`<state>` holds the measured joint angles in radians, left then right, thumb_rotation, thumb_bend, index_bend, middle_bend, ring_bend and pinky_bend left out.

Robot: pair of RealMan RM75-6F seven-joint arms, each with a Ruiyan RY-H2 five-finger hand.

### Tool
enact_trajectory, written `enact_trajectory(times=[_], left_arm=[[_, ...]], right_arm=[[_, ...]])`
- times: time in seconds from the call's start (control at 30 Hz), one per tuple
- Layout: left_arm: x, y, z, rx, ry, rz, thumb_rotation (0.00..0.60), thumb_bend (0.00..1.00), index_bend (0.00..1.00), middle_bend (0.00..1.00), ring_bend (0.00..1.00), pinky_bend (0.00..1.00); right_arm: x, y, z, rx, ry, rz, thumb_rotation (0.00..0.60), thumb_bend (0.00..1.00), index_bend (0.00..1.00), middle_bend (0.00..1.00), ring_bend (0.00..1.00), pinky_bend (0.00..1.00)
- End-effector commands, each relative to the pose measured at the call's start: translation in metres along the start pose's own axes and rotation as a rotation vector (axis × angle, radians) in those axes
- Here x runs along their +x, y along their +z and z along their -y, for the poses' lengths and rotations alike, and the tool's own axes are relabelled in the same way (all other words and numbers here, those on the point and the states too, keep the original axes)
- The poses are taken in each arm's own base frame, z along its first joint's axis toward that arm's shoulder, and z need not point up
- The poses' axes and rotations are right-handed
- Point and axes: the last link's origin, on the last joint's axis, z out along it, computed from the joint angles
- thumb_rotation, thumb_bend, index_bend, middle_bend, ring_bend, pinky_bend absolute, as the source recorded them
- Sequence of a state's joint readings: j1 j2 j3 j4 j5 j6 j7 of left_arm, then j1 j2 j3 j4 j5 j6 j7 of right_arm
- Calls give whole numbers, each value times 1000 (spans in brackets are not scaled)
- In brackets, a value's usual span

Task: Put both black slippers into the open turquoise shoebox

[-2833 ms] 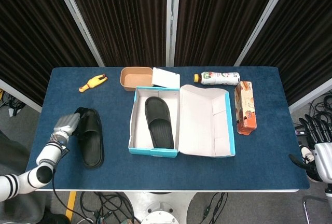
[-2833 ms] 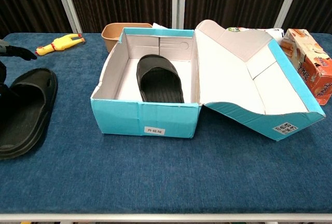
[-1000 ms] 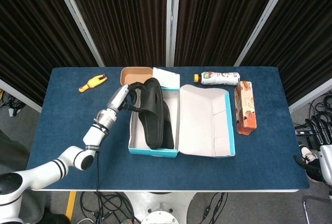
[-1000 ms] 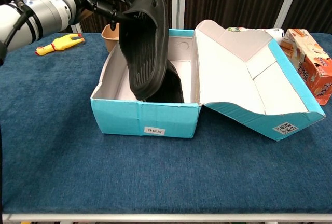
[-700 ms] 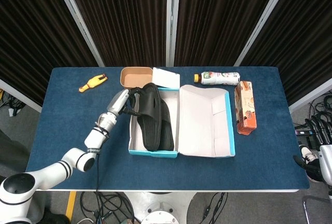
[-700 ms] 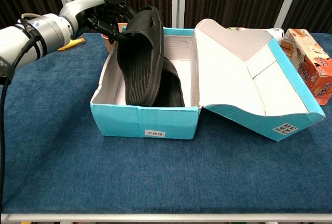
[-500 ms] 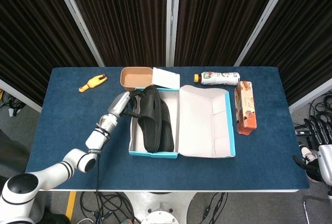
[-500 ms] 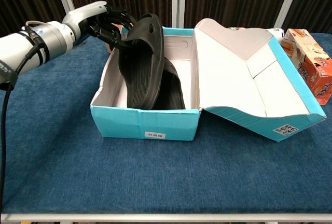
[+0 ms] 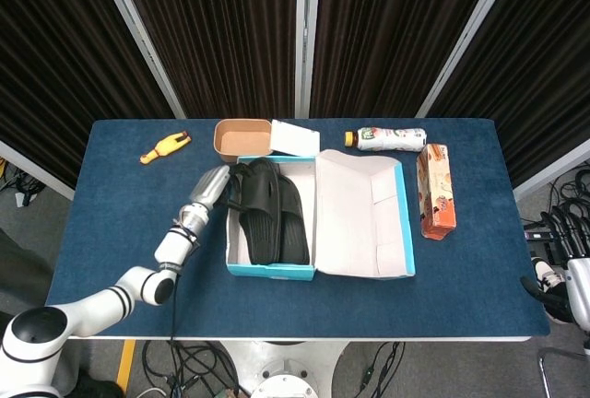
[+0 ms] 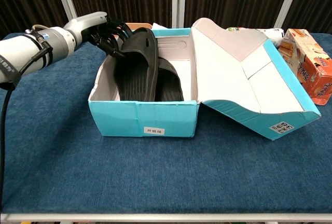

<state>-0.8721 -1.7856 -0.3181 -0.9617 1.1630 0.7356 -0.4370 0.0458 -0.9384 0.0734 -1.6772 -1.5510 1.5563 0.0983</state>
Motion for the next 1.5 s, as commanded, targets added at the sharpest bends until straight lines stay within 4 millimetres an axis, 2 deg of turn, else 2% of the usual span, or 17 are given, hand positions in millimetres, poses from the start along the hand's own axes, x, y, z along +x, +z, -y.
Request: enact_trajectory(times=[0.03,0.13,0.2,0.27,0.33,0.4,0.47,0.6,0.73,0.87,1.0,1.03,1.07,1.2,1.27,1.3,1.5], left_arm=[[-1,-2,3,36,34,23,600,0,480,480,428,468],[-4,-5,6,66,66,82,575,0,423,448,396,449],[-5,-7,7,76,88,117,486,0,333,388,350,427],[-6,-9,5,79,112,156,425,0,237,301,280,405],[-4,-12,1,61,130,155,399,0,155,204,181,385],[-2,-14,-4,33,154,130,390,0,118,138,112,375],[0,-17,-9,3,181,110,395,0,105,91,66,363],[6,-20,-16,-35,254,98,500,0,100,45,6,298],[18,-25,-21,-51,336,101,587,0,97,45,0,245],[32,-33,-27,-46,438,132,600,0,95,45,0,234],[41,-43,-41,-73,462,94,598,0,108,45,0,216],[42,-44,-47,-91,456,70,575,0,124,49,0,214],[41,-43,-52,-106,447,55,527,0,157,65,0,211],[35,-34,-65,-138,449,77,177,0,248,161,2,204],[32,-25,-71,-144,469,100,103,0,253,169,2,203],[31,-21,-73,-145,483,110,76,0,257,174,2,200],[20,-4,-80,-133,586,161,44,0,278,210,2,187]], right_arm=[[0,0,0,-1,1,0,600,55,0,36,0,0],[-1,-1,0,1,3,1,600,54,0,36,0,0],[-1,-1,0,1,4,1,600,54,0,36,0,0],[0,-1,-1,1,3,1,600,54,0,36,0,0],[0,-1,-1,2,3,0,600,54,0,36,0,0],[0,-2,-1,2,4,0,600,55,0,36,0,0],[0,-2,-2,2,5,0,600,57,0,36,0,0],[0,-3,-3,1,9,1,600,67,0,36,0,0],[0,-4,-5,-1,11,-1,600,71,0,36,0,0],[0,-5,-6,1,15,-2,600,72,0,36,0,0],[-1,-5,-7,2,19,-1,600,72,0,36,0,0],[-2,-5,-8,2,20,-1,600,72,0,36,0,0],[-2,-4,-8,3,20,0,600,72,0,36,0,0],[-3,-4,-7,10,20,3,600,72,0,36,0,0],[-3,-4,-7,8,19,2,600,72,0,36,0,0],[-2,-3,-8,6,19,2,600,72,0,36,0,0],[-3,-5,-10,-6,18,4,600,72,0,36,0,0]])
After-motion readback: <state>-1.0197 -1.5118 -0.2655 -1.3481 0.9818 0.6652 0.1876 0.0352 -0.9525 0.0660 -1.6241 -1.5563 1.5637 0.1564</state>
